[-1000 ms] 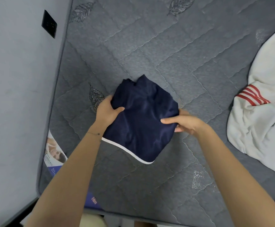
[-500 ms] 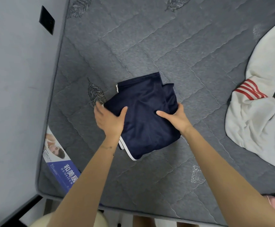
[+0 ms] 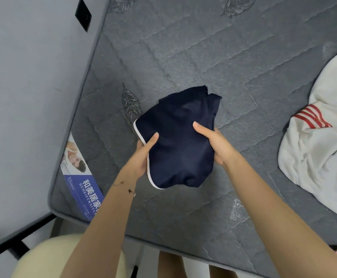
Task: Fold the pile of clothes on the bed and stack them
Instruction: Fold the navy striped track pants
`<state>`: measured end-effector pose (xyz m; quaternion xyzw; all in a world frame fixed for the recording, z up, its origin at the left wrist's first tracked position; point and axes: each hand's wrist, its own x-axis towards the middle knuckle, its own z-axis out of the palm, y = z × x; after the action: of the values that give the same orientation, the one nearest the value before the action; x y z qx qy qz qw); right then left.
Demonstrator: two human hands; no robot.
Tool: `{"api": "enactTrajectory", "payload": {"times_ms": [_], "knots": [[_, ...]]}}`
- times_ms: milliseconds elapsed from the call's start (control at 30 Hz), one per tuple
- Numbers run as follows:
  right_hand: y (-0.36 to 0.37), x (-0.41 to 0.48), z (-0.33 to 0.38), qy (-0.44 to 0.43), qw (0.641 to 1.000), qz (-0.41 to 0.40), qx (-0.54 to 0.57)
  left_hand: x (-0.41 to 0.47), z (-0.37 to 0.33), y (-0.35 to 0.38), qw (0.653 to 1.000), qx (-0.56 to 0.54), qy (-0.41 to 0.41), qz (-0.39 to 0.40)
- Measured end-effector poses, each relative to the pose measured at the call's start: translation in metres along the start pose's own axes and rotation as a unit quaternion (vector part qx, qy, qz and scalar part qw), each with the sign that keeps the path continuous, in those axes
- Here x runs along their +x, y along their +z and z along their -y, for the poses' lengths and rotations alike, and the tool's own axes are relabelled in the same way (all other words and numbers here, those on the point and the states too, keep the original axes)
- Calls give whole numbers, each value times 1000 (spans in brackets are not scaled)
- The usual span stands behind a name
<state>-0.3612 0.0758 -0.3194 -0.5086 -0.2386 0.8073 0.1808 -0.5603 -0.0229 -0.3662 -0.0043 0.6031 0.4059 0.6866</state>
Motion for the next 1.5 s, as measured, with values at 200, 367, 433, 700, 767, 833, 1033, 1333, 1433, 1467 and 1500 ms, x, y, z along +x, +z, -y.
{"api": "enactTrajectory", "payload": {"times_ms": [200,367,433,700,767,833,1033,1333,1433,1467,1500], "knots": [[24,-18,-15,31,998,50,30,-10,12,8,993,-71,-75,50],[33,-43,-27,-1,997,71,12,-60,29,-6,999,-34,-26,-19],[40,-48,-29,-26,998,53,-27,-73,26,-22,995,-19,71,-71],[96,-49,-82,-29,993,-12,-113,-93,-17,-112,913,251,266,-180],[113,-48,-101,-36,995,-24,-86,-98,-20,-130,902,265,285,-184],[128,-46,-117,-46,996,-44,-66,-102,-23,-148,902,267,286,-184],[169,-50,-147,-63,993,-91,-34,-116,-32,-195,902,279,282,-171],[199,-21,-217,-11,996,-90,10,-86,-25,-245,895,338,245,-157],[195,-6,-236,1,997,-76,-4,-66,-18,-254,890,342,256,-161],[194,-3,-242,-2,997,-81,-4,-60,-15,-258,893,334,253,-166],[195,-1,-248,-5,995,-96,4,-54,-12,-261,897,327,246,-168]]}}
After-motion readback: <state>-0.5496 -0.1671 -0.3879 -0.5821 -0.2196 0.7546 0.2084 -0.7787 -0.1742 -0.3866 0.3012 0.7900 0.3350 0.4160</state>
